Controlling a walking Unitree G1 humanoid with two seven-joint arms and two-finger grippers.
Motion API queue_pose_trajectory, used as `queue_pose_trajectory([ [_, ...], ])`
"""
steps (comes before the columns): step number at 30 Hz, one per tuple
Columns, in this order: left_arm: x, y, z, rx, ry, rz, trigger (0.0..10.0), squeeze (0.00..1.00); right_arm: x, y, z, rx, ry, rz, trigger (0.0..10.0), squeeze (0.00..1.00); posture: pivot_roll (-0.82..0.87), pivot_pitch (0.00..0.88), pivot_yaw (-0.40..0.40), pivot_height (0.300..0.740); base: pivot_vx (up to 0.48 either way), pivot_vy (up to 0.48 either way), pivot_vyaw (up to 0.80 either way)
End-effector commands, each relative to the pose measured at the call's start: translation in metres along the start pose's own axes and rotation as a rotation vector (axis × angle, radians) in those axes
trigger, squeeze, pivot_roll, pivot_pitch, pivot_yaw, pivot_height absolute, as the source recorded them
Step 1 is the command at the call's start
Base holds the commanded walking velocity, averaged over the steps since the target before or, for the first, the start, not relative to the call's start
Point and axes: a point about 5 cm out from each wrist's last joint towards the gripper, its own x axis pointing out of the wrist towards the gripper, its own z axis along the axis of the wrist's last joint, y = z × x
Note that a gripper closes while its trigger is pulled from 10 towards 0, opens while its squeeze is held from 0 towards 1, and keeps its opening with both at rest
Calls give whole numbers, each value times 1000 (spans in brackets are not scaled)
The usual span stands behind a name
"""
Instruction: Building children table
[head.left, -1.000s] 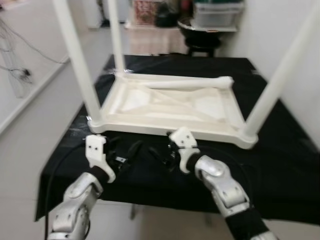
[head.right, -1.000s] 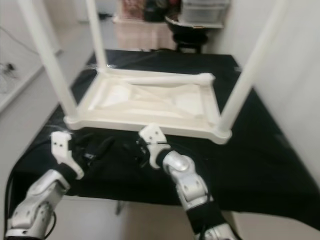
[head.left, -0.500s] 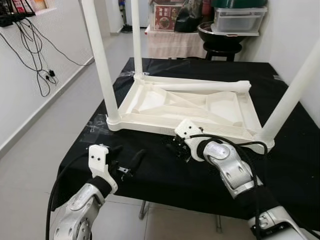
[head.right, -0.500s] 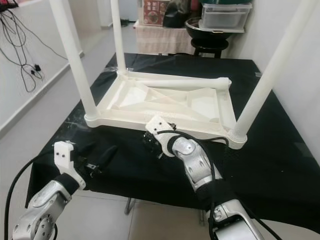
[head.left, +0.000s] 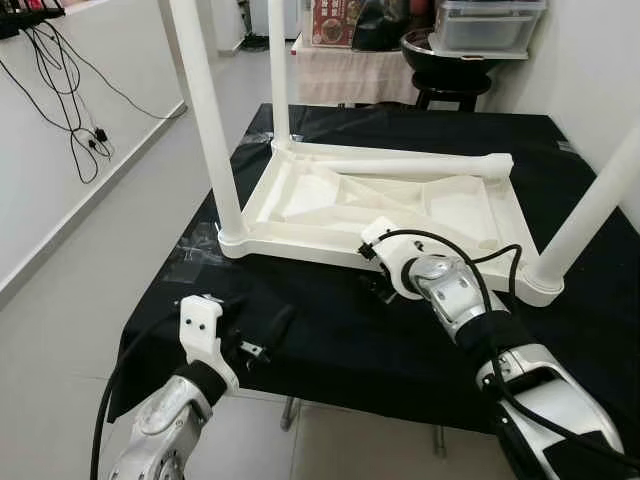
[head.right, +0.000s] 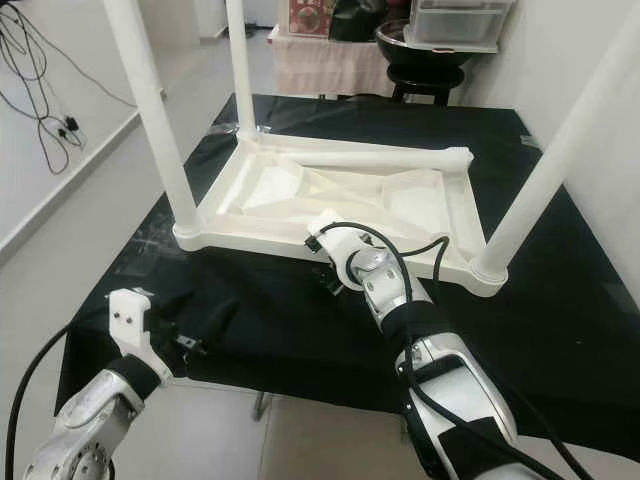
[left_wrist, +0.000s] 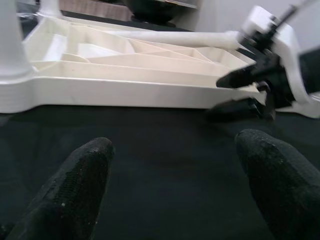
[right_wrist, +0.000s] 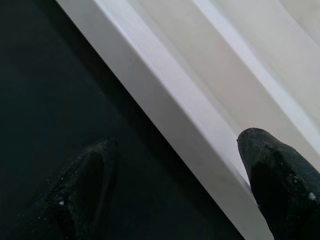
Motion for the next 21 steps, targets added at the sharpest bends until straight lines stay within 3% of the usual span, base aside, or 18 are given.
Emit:
queue_pose_trajectory([
  [1,-4,-2,-1,16,20,0,10000,0,1,-2,-5,25,52,12,10000,0,-61,142,-42,740,0,0,0],
  [8,-10,-8,-3,1,27,1,10000,0,-3,-19,-9,81,144,-15,10000,0,-50,150,-59,740,0,0,0],
  [9,-11,-8,-3,-2,26,3,10000,0,-3,-19,-10,65,163,2,6392,0,-50,150,-60,740,0,0,0],
  [11,-11,-8,-3,-3,26,5,10000,0,-3,-19,-10,54,176,12,6392,0,-50,150,-60,740,0,0,0],
  [14,-11,-9,-2,-5,24,12,10000,0,-4,-18,-12,-54,227,77,1059,0,-53,148,-69,740,0,0,0],
  [15,-11,-9,-2,-5,24,12,10000,0,-4,-18,-12,-54,227,77,1059,0,-53,148,-69,740,0,0,0],
  [16,-11,-9,-2,-5,24,14,10000,0,-4,-17,-12,-87,242,102,0,0,-55,146,-71,740,0,0,0],
  [21,-9,-9,-2,-2,24,15,10000,0,-6,-16,-13,-175,285,183,0,0,-55,141,-74,740,0,0,0],
])
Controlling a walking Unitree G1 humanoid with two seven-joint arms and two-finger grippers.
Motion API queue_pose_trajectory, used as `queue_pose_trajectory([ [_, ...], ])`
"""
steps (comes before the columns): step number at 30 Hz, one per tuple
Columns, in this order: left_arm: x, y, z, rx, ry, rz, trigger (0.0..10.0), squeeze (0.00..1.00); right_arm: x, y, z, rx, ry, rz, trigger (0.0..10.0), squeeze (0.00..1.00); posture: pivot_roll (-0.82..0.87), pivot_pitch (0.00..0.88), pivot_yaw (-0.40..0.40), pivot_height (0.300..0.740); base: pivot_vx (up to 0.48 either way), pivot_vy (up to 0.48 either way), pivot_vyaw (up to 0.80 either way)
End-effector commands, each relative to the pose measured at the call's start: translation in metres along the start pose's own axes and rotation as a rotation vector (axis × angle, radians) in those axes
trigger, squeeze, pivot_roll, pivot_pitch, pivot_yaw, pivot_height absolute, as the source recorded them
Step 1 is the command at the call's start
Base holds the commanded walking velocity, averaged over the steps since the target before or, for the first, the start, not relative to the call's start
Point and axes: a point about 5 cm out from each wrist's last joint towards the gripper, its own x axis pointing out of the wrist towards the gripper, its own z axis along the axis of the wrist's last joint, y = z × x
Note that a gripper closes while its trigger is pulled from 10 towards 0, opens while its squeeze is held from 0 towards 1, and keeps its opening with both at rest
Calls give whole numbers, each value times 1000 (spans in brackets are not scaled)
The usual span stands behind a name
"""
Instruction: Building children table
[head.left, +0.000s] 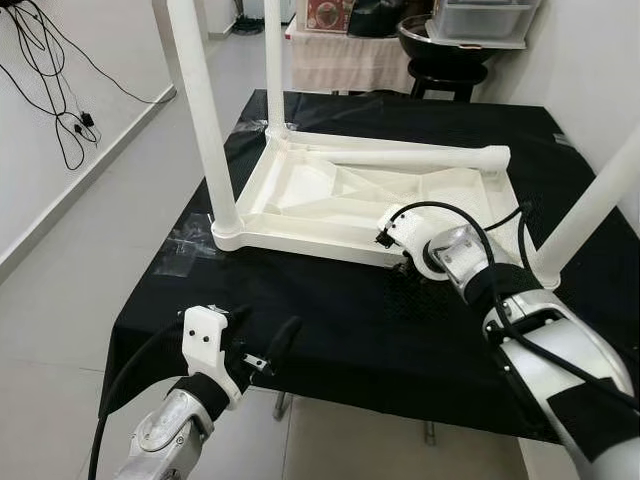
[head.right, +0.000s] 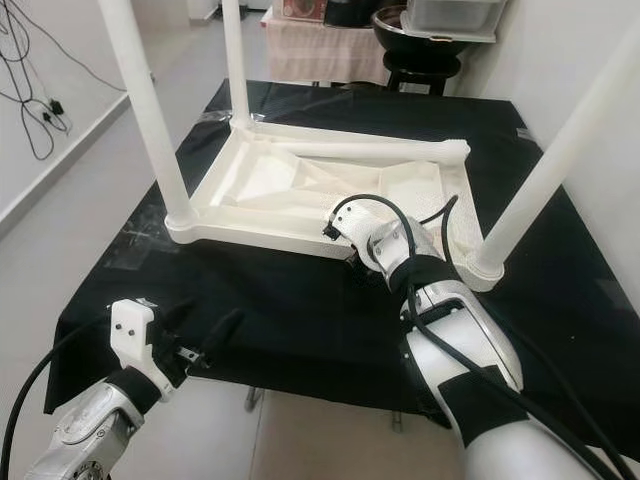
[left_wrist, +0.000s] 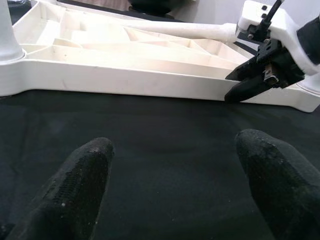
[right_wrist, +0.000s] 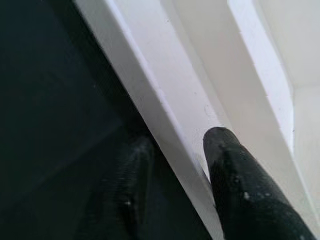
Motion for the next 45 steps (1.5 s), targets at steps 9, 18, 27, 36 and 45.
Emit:
queue_pose_trajectory([
  [9,2,-1,-1,5,10,4,10000,0,2,16,-15,-160,96,289,0,0,-64,130,-75,740,0,0,0],
  [18,4,1,-1,11,11,6,10000,0,-4,34,-5,-171,26,563,0,0,-66,126,-73,740,0,0,0],
  [27,4,3,-1,17,13,5,10000,0,5,40,31,269,-139,336,0,0,-66,125,-62,740,0,0,0],
  [36,4,4,0,25,17,2,10000,0,14,48,52,493,-254,88,0,0,-57,125,-58,740,0,0,0],
  [45,3,3,-1,26,20,0,10000,0,5,57,102,653,-489,-102,10000,0,-51,125,-61,740,0,0,0],
])
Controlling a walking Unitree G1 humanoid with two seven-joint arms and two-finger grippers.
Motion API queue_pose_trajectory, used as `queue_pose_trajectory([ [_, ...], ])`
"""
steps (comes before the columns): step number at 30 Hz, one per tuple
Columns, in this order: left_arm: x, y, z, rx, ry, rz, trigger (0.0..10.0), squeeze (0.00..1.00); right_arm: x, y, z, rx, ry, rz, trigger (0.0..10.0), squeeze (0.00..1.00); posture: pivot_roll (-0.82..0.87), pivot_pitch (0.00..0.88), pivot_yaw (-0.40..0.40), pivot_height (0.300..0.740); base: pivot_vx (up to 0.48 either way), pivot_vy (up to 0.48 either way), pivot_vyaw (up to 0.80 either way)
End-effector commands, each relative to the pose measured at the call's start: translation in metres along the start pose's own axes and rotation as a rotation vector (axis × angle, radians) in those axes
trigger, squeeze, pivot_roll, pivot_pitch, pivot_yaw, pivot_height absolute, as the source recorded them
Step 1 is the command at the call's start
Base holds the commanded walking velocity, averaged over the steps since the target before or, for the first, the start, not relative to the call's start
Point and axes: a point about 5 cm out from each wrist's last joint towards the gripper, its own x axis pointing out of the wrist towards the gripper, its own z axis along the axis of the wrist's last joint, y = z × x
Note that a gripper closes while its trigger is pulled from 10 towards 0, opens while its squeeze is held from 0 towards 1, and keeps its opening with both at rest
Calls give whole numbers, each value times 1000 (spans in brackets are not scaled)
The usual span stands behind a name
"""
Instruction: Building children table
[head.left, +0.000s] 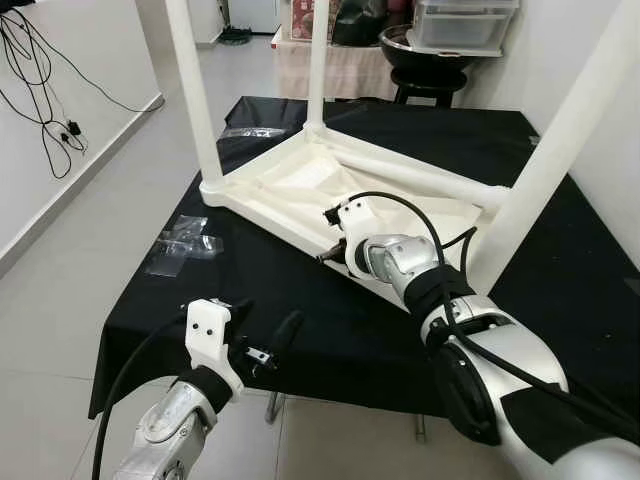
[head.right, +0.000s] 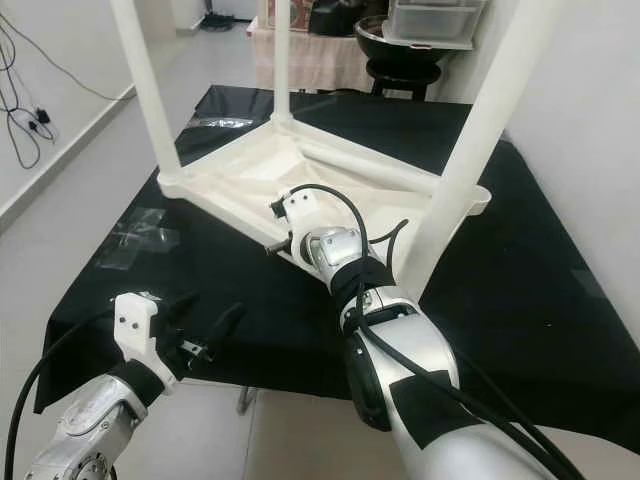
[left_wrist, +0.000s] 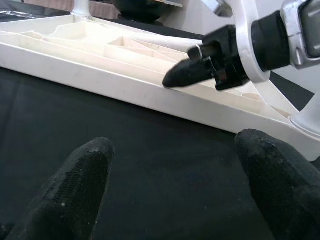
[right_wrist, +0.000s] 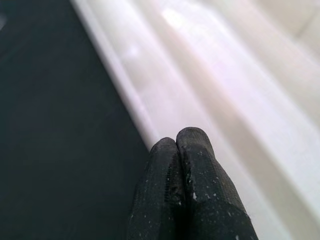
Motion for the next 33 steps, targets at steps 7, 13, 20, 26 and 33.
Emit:
queue_pose_trajectory([
  [7,-2,1,-5,17,33,4,10000,0,-4,55,39,26,-310,136,10000,1000,-45,126,-65,740,0,0,0],
  [13,-1,2,-5,17,30,4,10000,0,-20,85,12,-129,-393,589,10000,1000,-61,125,-61,740,0,0,0],
  [20,0,3,-4,14,29,0,10000,0,-45,41,-27,-161,-407,684,10000,1000,-78,126,-53,740,0,0,0],
  [26,1,4,-4,16,30,-4,10000,0,-59,-11,-44,-91,-396,582,10000,1000,-91,124,-44,740,0,0,0],
  [33,-5,4,-4,39,42,-16,10000,0,-108,-54,-73,-92,-401,675,10000,533,-94,120,-35,740,0,0,0],
])
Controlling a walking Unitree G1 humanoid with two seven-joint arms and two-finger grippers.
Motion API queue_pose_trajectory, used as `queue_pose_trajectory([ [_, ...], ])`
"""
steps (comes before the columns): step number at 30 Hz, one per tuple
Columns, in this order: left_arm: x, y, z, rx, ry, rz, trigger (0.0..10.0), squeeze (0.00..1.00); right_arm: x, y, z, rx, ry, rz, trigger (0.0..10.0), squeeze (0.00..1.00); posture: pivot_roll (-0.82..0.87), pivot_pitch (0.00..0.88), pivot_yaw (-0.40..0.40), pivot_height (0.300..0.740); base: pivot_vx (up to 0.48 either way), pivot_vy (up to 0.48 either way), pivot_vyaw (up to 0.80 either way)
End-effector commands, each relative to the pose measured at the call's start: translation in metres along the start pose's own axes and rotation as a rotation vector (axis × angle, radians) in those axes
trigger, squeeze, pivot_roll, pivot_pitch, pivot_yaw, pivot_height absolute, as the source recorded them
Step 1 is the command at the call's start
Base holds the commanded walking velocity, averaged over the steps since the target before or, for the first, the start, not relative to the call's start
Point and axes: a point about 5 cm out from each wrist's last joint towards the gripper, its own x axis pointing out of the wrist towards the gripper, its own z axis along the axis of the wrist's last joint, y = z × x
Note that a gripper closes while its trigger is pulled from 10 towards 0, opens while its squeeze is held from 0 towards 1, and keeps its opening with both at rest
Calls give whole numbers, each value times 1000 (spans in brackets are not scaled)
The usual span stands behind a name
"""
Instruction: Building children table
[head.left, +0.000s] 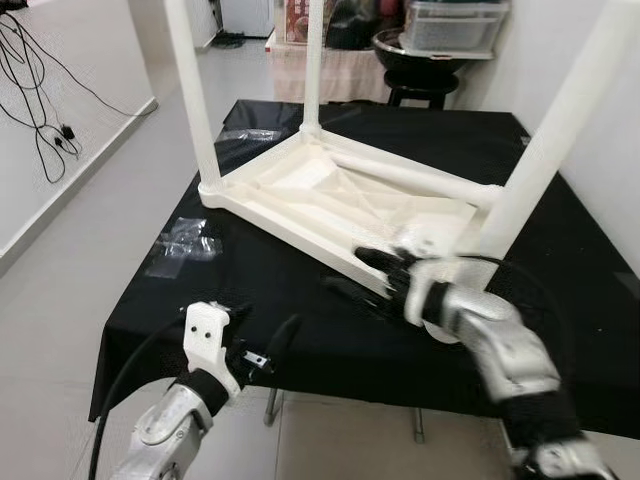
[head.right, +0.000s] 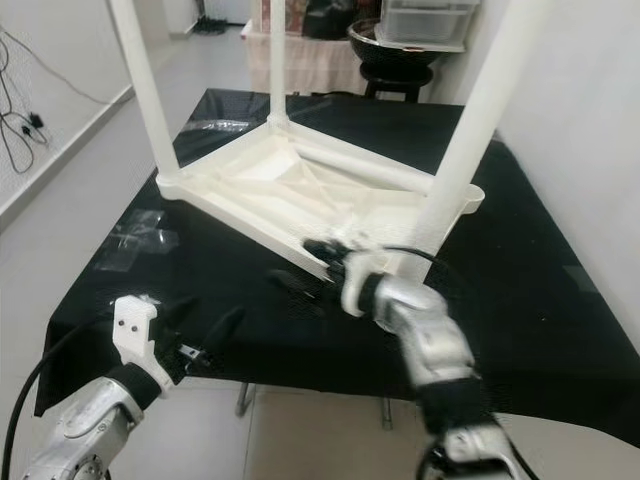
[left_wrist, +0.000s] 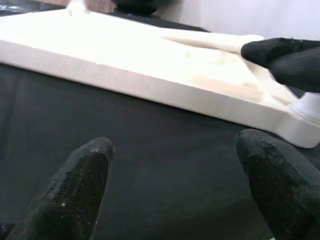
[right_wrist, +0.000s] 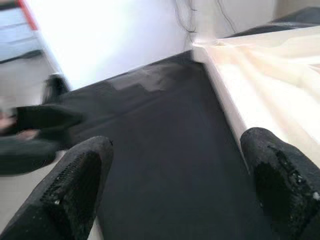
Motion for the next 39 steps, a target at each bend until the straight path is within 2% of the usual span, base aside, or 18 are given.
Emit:
queue_pose_trajectory([
  [1,-6,2,-1,25,19,1,10000,0,-21,9,-3,16,16,101,10000,282,-94,120,-35,740,0,0,0],
  [3,-7,2,-1,26,21,1,10000,0,-28,12,-5,21,33,125,10000,282,-94,120,-35,740,0,0,0],
  [4,-8,2,-2,27,22,2,10000,0,-39,15,-10,27,62,160,10000,0,-94,120,-36,740,0,0,0],
  [6,-9,2,-2,27,25,4,10000,0,-69,15,-20,50,160,174,10000,0,-96,123,-33,740,0,0,0],
  [7,-10,3,-2,27,27,5,10000,0,-91,9,-25,51,239,124,10000,0,-101,123,-27,740,0,0,0],
  [8,-9,3,-1,27,27,4,10000,0,-102,2,-24,36,277,78,10000,0,-103,124,-24,740,0,0,0],
  [13,-9,4,-1,29,29,0,10000,0,-123,-6,-20,4,351,0,10000,0,-108,125,-17,740,0,0,0],
  [14,-9,5,-1,35,34,-9,10000,0,-142,-14,-16,-24,435,-56,10000,0,-108,125,-13,740,0,0,0],
  [20,-8,6,-1,42,37,-13,10000,0,-161,-25,-4,-90,516,-142,10000,0,-113,124,-7,740,0,0,0],
  [22,-8,6,-1,43,38,-12,10000,0,-157,-35,3,-136,488,-216,10000,0,-114,123,-7,740,0,0,0],
  [24,-8,7,0,50,38,-14,10000,0,-141,-41,10,-176,415,-254,10000,0,-111,122,-7,740,0,0,0],
  [25,-7,7,0,57,39,-14,10000,0,-123,-44,16,-200,340,-278,10000,0,-109,121,-5,740,0,0,0],
  [26,-7,7,0,57,39,-14,10000,0,-123,-44,16,-200,340,-278,10000,0,-109,121,-5,740,0,0,0],
  [29,-7,7,0,64,39,-13,10000,0,-96,-41,24,-211,241,-263,10000,0,-102,120,-6,740,0,0,0],
  [32,-7,7,0,69,40,-11,10000,0,-66,-28,27,-222,180,-169,10000,0,-102,120,-6,740,0,0,0],
  [35,-7,7,0,70,39,-11,10000,0,-53,-20,29,-226,156,-119,10000,0,-99,122,-6,740,0,0,0],
  [36,-7,7,0,71,39,-11,10000,0,-31,-5,33,-232,114,-32,10000,0,-94,124,-7,740,0,0,0],
  [39,-7,6,0,72,38,-10,10000,0,-4,18,39,-246,64,89,10000,0,-90,126,-9,740,0,0,0],
])
